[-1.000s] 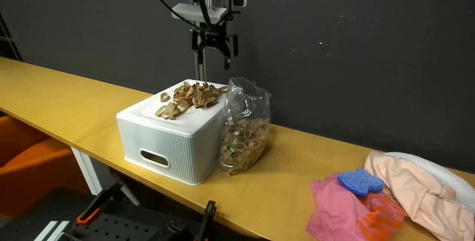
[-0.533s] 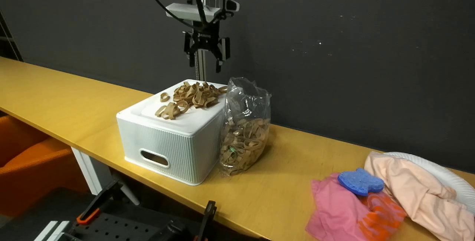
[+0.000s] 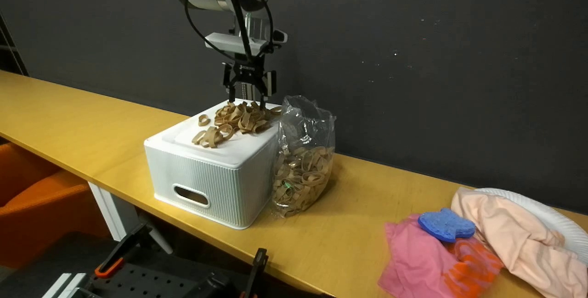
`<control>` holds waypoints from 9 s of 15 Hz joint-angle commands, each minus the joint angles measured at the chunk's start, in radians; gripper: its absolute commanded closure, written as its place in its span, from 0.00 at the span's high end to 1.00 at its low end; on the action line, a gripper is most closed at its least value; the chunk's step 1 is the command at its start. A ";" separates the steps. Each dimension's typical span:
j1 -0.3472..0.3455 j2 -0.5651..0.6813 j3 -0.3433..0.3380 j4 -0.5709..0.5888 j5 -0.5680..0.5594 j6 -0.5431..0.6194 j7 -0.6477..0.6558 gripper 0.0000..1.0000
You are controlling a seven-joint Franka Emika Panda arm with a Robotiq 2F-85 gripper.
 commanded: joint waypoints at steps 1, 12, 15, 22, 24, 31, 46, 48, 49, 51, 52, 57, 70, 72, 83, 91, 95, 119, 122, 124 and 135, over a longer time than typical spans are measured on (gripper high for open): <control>0.012 0.053 0.009 0.067 0.002 -0.056 0.007 1.00; 0.037 0.056 -0.009 0.041 -0.052 -0.123 0.046 0.65; 0.034 0.050 -0.011 0.026 -0.060 -0.137 0.055 0.42; 0.028 0.019 -0.031 0.018 -0.081 -0.151 0.079 0.00; 0.027 0.006 -0.039 0.022 -0.091 -0.157 0.087 0.01; 0.008 -0.038 -0.059 0.067 -0.114 -0.175 0.081 0.02; -0.065 -0.255 -0.119 0.020 -0.156 -0.166 0.092 0.02; -0.084 -0.269 -0.130 0.002 -0.150 -0.165 0.088 0.02; -0.091 -0.276 -0.135 -0.011 -0.150 -0.162 0.090 0.02; -0.107 -0.286 -0.142 -0.040 -0.152 -0.155 0.092 0.02; -0.111 -0.289 -0.146 -0.055 -0.154 -0.157 0.097 0.02; -0.116 -0.315 -0.154 -0.168 -0.166 -0.144 0.112 0.02; -0.127 -0.315 -0.149 -0.305 -0.134 0.037 0.081 0.02; -0.130 -0.326 -0.144 -0.309 -0.107 0.093 0.060 0.02; -0.138 -0.330 -0.157 -0.345 -0.087 0.187 0.038 0.02; -0.145 -0.288 -0.178 -0.342 -0.155 0.187 0.071 0.02; -0.134 -0.254 -0.185 -0.329 -0.208 0.204 0.134 0.02; -0.092 -0.376 -0.114 -0.448 -0.105 0.074 0.057 0.02; -0.110 -0.357 -0.129 -0.439 -0.094 0.089 0.058 0.02; -0.127 -0.350 -0.143 -0.426 -0.093 0.092 0.064 0.02; -0.187 -0.311 -0.188 -0.432 -0.080 0.166 0.075 0.02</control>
